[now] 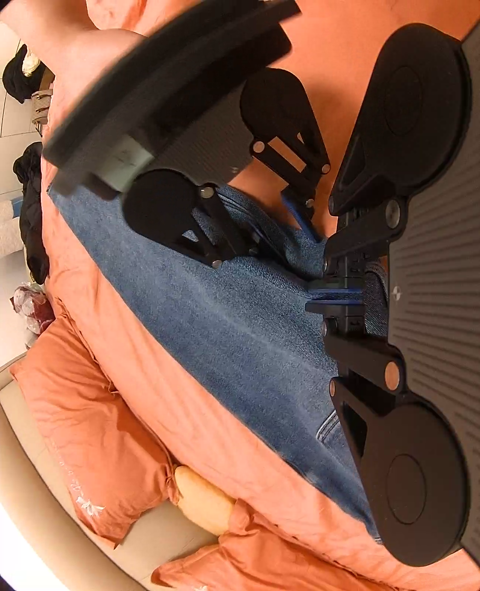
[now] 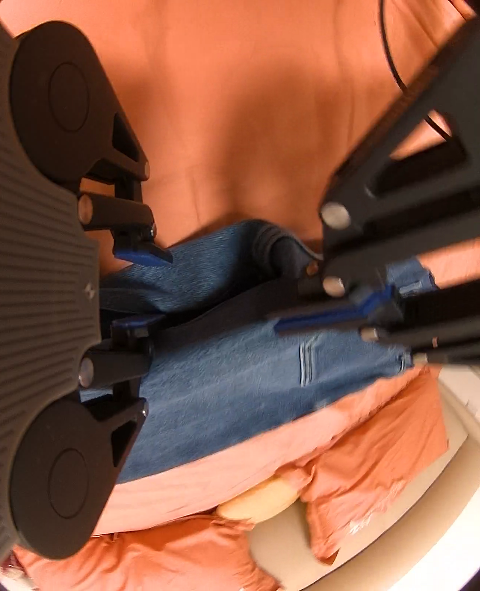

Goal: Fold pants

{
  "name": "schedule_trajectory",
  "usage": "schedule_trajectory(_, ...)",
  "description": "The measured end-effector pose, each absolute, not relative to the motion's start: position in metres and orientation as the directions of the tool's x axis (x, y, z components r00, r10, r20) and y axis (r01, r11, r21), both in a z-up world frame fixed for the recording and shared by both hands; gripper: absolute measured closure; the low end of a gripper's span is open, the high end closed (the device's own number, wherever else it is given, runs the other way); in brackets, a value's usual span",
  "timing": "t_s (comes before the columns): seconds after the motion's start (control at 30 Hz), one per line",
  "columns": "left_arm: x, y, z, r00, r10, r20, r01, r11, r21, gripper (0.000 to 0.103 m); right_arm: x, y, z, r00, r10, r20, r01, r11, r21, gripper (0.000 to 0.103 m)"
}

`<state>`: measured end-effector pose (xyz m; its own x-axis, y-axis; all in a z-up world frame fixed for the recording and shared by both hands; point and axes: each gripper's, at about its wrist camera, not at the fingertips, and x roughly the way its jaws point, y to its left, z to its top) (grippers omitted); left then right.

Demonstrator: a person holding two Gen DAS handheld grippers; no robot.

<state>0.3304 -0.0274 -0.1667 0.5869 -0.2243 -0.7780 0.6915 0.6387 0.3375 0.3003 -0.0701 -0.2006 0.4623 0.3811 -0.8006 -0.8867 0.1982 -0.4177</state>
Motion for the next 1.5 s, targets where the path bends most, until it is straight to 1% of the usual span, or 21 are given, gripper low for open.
schedule_trajectory(0.03, 0.331, -0.026, -0.169, 0.577, -0.226, -0.785, 0.697, 0.637, 0.329, 0.100, 0.304, -0.070, -0.202, 0.407, 0.374, -0.833, -0.912, 0.206, -0.354, 0.097)
schedule_trajectory(0.07, 0.331, -0.027, -0.172, 0.567, -0.222, -0.793, 0.702, 0.635, 0.323, 0.100, 0.307, -0.070, -0.203, 0.374, 0.370, -0.850, -0.925, 0.218, -0.312, 0.099)
schedule_trajectory(0.2, 0.328, -0.030, -0.190, 0.495, -0.203, -0.845, 0.735, 0.616, 0.283, 0.101, 0.311, -0.078, -0.194, 0.325, 0.388, -0.862, -0.937, 0.255, -0.239, 0.099)
schedule_trajectory(0.33, 0.326, -0.028, -0.211, 0.453, -0.179, -0.874, 0.726, 0.643, 0.245, 0.100, 0.311, -0.079, -0.186, 0.313, 0.385, -0.868, -0.938, 0.271, -0.218, 0.099)
schedule_trajectory(0.43, 0.330, -0.025, -0.214, 0.429, -0.176, -0.886, 0.699, 0.685, 0.203, 0.100, 0.309, -0.083, -0.184, 0.277, 0.361, -0.890, -0.944, 0.275, -0.182, 0.098)
schedule_trajectory(0.5, 0.330, -0.022, -0.212, 0.403, -0.180, -0.897, 0.694, 0.699, 0.172, 0.100, 0.306, -0.094, -0.180, 0.266, 0.356, -0.896, -0.939, 0.304, -0.158, 0.100)
schedule_trajectory(0.53, 0.329, -0.019, -0.211, 0.371, -0.192, -0.908, 0.702, 0.698, 0.140, 0.098, 0.302, -0.101, -0.176, 0.278, 0.360, -0.891, -0.930, 0.332, -0.156, 0.100)
schedule_trajectory(0.57, 0.325, -0.016, -0.212, 0.344, -0.194, -0.919, 0.706, 0.698, 0.117, 0.093, 0.299, -0.108, -0.172, 0.287, 0.366, -0.885, -0.921, 0.359, -0.150, 0.099)
schedule_trajectory(0.6, 0.319, -0.013, -0.211, 0.355, -0.183, -0.917, 0.703, 0.699, 0.132, 0.090, 0.297, -0.115, -0.166, 0.296, 0.368, -0.881, -0.909, 0.391, -0.142, 0.094)
schedule_trajectory(0.63, 0.312, -0.008, -0.209, 0.389, -0.169, -0.905, 0.689, 0.706, 0.164, 0.090, 0.296, -0.122, -0.161, 0.312, 0.363, -0.878, -0.890, 0.436, -0.136, 0.087)
schedule_trajectory(0.67, 0.305, -0.002, -0.206, 0.411, -0.166, -0.896, 0.672, 0.720, 0.175, 0.089, 0.296, -0.133, -0.157, 0.326, 0.363, -0.873, -0.864, 0.490, -0.119, 0.070)
schedule_trajectory(0.7, 0.302, 0.006, -0.202, 0.422, -0.170, -0.891, 0.653, 0.739, 0.168, 0.089, 0.296, -0.146, -0.152, 0.333, 0.363, -0.870, -0.831, 0.549, -0.089, 0.067)
schedule_trajectory(0.8, 0.292, 0.025, -0.189, 0.471, -0.168, -0.866, 0.583, 0.796, 0.162, 0.086, 0.304, -0.198, -0.141, 0.377, 0.338, -0.862, -0.663, 0.749, 0.003, 0.067)
schedule_trajectory(0.9, 0.294, 0.034, -0.180, 0.516, -0.110, -0.850, 0.509, 0.837, 0.201, 0.086, 0.312, -0.264, -0.132, 0.436, 0.282, -0.855, -0.413, 0.907, 0.089, 0.066)
schedule_trajectory(1.0, 0.304, 0.036, -0.166, 0.537, -0.098, -0.838, 0.456, 0.869, 0.192, 0.086, 0.315, -0.330, -0.123, 0.499, 0.201, -0.843, -0.151, 0.978, 0.144, 0.064)
schedule_trajectory(1.03, 0.309, 0.034, -0.161, 0.547, -0.092, -0.832, 0.441, 0.876, 0.193, 0.086, 0.314, -0.353, -0.120, 0.516, 0.184, -0.836, -0.068, 0.982, 0.174, 0.062)
schedule_trajectory(1.13, 0.322, 0.021, -0.148, 0.587, -0.088, -0.805, 0.416, 0.885, 0.206, 0.085, 0.308, -0.416, -0.114, 0.559, 0.138, -0.818, 0.156, 0.951, 0.267, 0.052)
schedule_trajectory(1.17, 0.329, 0.013, -0.145, 0.599, -0.083, -0.797, 0.406, 0.889, 0.213, 0.084, 0.306, -0.436, -0.112, 0.573, 0.125, -0.810, 0.216, 0.930, 0.296, 0.049)
schedule_trajectory(1.23, 0.344, -0.006, -0.140, 0.611, -0.089, -0.786, 0.395, 0.895, 0.206, 0.083, 0.303, -0.470, -0.112, 0.598, 0.104, -0.795, 0.312, 0.883, 0.350, 0.046)
schedule_trajectory(1.3, 0.363, -0.028, -0.139, 0.605, -0.111, -0.788, 0.398, 0.900, 0.179, 0.083, 0.300, -0.502, -0.116, 0.618, 0.089, -0.781, 0.385, 0.832, 0.399, 0.042)
schedule_trajectory(1.5, 0.409, -0.104, -0.151, 0.579, -0.190, -0.793, 0.449, 0.886, 0.115, 0.083, 0.308, -0.551, -0.144, 0.656, 0.098, -0.749, 0.486, 0.704, 0.518, 0.042)
